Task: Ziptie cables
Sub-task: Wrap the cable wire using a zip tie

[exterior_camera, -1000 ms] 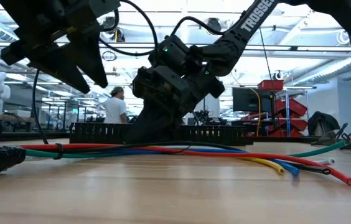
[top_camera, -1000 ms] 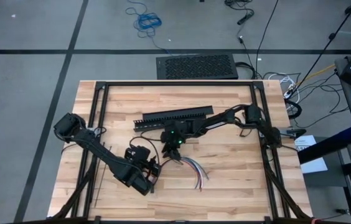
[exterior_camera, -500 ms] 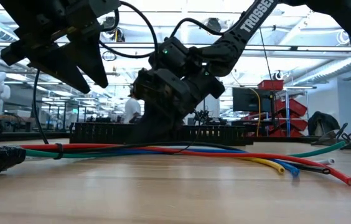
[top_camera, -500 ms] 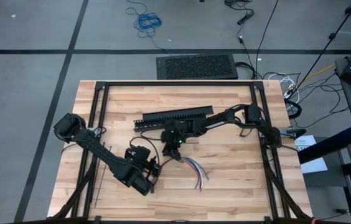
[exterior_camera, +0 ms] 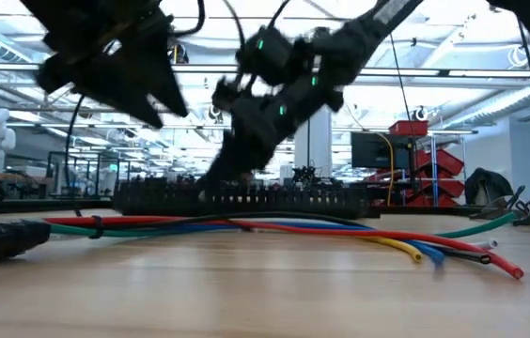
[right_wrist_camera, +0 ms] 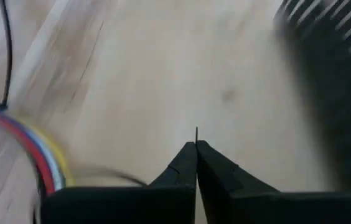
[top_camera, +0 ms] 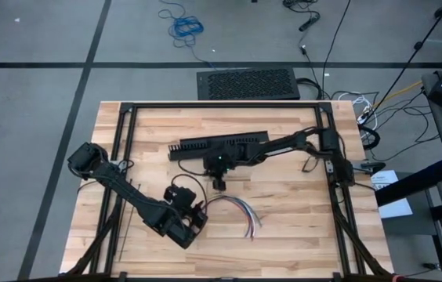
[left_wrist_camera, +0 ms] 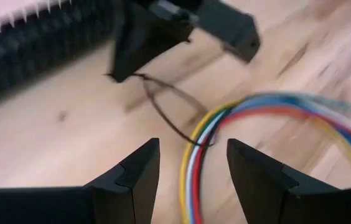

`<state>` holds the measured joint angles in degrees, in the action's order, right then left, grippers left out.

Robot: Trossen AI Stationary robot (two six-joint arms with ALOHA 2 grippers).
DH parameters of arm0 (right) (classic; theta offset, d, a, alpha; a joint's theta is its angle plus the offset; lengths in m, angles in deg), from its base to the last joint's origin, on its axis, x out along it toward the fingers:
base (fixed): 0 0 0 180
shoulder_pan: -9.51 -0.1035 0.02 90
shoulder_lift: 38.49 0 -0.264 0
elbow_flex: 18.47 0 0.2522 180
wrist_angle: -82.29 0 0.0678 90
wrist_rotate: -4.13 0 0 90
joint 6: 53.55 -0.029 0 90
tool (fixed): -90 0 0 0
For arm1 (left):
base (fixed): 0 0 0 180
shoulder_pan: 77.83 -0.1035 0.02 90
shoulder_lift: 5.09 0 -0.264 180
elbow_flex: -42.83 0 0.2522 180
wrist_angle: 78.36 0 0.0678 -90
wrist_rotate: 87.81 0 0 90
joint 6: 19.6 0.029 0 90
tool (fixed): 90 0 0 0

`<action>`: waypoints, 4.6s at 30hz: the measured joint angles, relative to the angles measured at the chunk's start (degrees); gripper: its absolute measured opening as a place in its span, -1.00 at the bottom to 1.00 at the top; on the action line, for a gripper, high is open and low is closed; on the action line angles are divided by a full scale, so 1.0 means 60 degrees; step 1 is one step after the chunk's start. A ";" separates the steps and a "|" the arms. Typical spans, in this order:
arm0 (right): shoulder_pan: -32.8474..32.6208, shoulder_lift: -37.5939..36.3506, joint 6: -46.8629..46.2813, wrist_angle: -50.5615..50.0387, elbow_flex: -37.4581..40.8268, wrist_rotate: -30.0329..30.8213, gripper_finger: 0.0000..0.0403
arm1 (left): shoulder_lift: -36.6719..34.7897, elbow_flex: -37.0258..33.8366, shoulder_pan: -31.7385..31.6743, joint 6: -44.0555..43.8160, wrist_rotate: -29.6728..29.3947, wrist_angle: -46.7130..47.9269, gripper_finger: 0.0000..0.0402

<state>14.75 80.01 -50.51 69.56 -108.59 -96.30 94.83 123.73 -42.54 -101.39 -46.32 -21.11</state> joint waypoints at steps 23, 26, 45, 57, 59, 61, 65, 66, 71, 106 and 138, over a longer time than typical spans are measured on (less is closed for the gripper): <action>-0.1393 -0.3507 -0.0204 0.5386 0.4906 0.0291 -1.00 | 0.1999 -0.0984 0.0814 0.0770 -0.5468 -0.2446 -0.38; -0.1373 -0.3423 0.0199 0.5301 0.5226 -0.0058 -1.00 | 0.2001 -0.0984 0.0609 0.1351 -0.5468 -0.2666 -0.39; -0.1391 -0.3388 0.0684 0.4806 0.5144 -0.2863 -1.00 | 0.1980 -0.0973 -0.0736 1.0295 -0.1747 -0.8281 -0.39; -0.1363 -0.3385 0.0676 0.4753 0.5144 -0.3750 -1.00 | 0.1971 -0.0973 -0.1230 1.2533 -0.0346 -1.0114 -0.39; -0.1366 -0.3385 0.0669 0.4737 0.5144 -0.3758 -1.00 | 0.1971 -0.0973 -0.1339 1.2541 -0.0002 -1.0114 -0.39; -0.1370 -0.3385 0.0669 0.4665 0.5144 -0.3768 -1.00 | 0.1971 -0.0973 -0.1381 1.2542 0.0106 -1.0114 -0.39; -0.1371 -0.3385 0.0650 0.4552 0.5144 -0.3795 -1.00 | 0.1971 -0.0973 -0.1377 1.2814 0.0135 -1.0149 -0.39; -0.1373 -0.3385 0.0648 0.4548 0.5144 -0.3797 -1.00 | 0.1971 -0.0973 -0.1382 1.2841 0.0135 -1.0150 -0.39; -0.1366 -0.3385 0.0609 0.4562 0.5144 -0.3790 -1.00 | 0.1971 -0.0973 -0.1579 1.2946 0.0507 -1.0249 -0.49; -0.1942 -0.5457 0.1476 0.2064 0.5143 0.2187 -0.99 | 0.1982 -0.1734 -0.2387 1.2865 0.2145 -1.0460 -0.96; -0.2335 -0.3931 0.0166 0.4132 0.5843 0.1218 -0.64 | 0.1982 -0.1734 -0.2505 1.2689 0.2313 -1.0841 -0.96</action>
<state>0.74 56.42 -49.52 94.35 -73.53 -88.99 106.72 113.32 -57.57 -25.26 -32.45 -86.16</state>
